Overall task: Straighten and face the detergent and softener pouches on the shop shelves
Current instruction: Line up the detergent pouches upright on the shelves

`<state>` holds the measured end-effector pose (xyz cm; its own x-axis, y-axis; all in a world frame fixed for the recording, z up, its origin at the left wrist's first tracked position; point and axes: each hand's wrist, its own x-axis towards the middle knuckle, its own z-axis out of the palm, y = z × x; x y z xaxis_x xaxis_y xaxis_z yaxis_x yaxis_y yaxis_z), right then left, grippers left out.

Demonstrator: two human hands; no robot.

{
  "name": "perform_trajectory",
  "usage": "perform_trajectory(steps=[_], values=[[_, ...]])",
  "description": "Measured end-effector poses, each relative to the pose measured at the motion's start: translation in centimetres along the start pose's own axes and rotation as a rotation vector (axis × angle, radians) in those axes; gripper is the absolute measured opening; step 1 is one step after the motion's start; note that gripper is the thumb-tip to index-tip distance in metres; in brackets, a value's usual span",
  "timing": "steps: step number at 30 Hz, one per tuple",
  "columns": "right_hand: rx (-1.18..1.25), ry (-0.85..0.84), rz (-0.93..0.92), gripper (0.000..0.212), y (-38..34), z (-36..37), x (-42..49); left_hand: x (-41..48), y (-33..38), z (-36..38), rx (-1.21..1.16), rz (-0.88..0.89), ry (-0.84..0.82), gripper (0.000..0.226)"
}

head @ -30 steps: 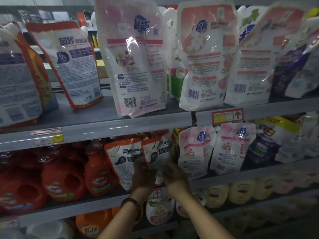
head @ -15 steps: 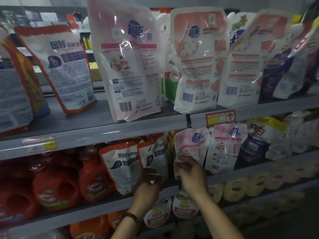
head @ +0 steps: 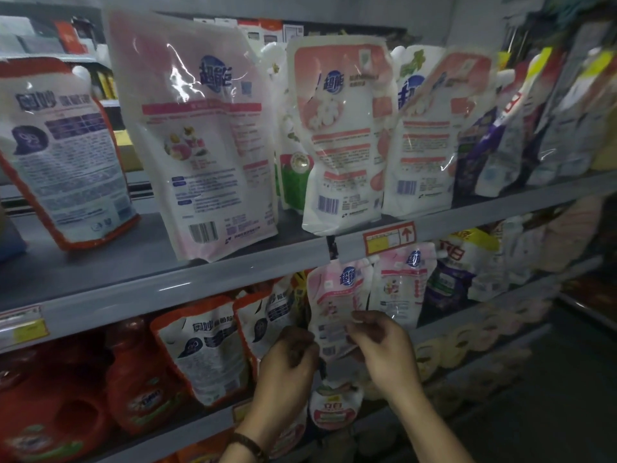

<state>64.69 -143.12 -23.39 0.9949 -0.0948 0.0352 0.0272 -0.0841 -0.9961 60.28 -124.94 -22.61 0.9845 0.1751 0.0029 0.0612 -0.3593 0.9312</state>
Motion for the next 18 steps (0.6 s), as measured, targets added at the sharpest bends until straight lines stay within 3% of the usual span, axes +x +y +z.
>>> perform_trajectory(steps=[10, 15, 18], values=[[0.047, -0.084, 0.050, 0.016, 1.7, -3.9, 4.7, 2.9, 2.0, 4.3, -0.030, -0.046, 0.118, 0.022], [0.087, -0.148, 0.090, 0.016, 2.3, -6.1, 7.2, 6.0, 0.9, 5.8, 0.270, -0.045, 0.240, 0.058], [0.065, -0.177, 0.096, 0.020, 2.7, -7.1, 8.2, 7.1, 0.3, 6.6, 0.296, -0.021, 0.280, 0.058]])
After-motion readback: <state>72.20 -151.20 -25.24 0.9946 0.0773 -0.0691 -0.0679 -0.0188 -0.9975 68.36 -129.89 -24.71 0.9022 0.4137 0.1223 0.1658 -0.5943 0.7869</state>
